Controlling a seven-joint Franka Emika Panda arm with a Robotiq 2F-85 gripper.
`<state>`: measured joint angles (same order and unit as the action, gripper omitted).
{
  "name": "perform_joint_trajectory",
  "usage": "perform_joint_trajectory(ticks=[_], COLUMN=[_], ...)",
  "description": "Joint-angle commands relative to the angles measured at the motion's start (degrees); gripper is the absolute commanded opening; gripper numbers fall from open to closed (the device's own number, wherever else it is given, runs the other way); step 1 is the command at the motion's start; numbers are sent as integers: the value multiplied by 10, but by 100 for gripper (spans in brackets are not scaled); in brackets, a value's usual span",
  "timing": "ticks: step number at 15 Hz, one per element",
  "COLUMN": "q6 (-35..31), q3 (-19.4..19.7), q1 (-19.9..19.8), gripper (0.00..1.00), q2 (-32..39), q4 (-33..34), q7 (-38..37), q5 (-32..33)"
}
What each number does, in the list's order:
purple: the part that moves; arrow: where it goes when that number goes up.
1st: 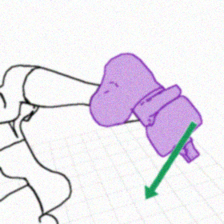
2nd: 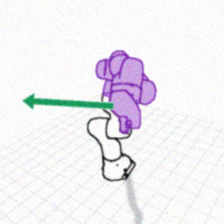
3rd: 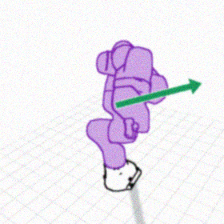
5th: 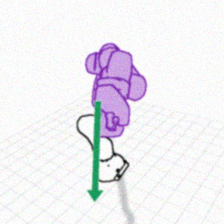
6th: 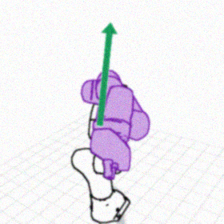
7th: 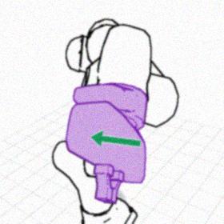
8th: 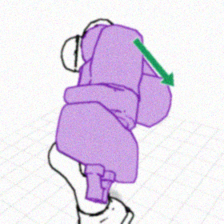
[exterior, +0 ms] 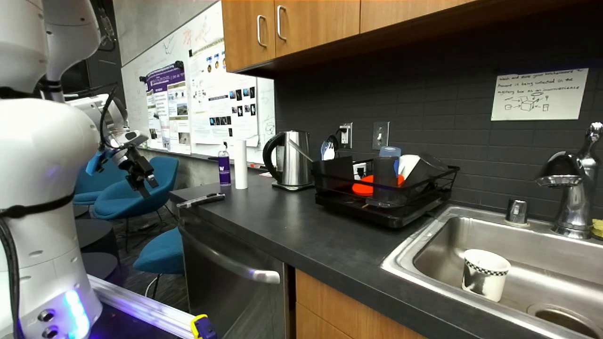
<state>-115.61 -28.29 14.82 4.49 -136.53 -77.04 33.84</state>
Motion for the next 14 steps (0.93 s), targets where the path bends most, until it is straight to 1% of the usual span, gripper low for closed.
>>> perform_joint_trajectory(ticks=[1,4,9,14], q6=[24,43,71,64], q3=[46,70,96,113], q1=[37,49,52,47], gripper=[100,100,100,100], q2=[37,56,70,77], q4=[38,55,66,63], q7=[-25,-30,-21,-15], q5=[34,37,26,24])
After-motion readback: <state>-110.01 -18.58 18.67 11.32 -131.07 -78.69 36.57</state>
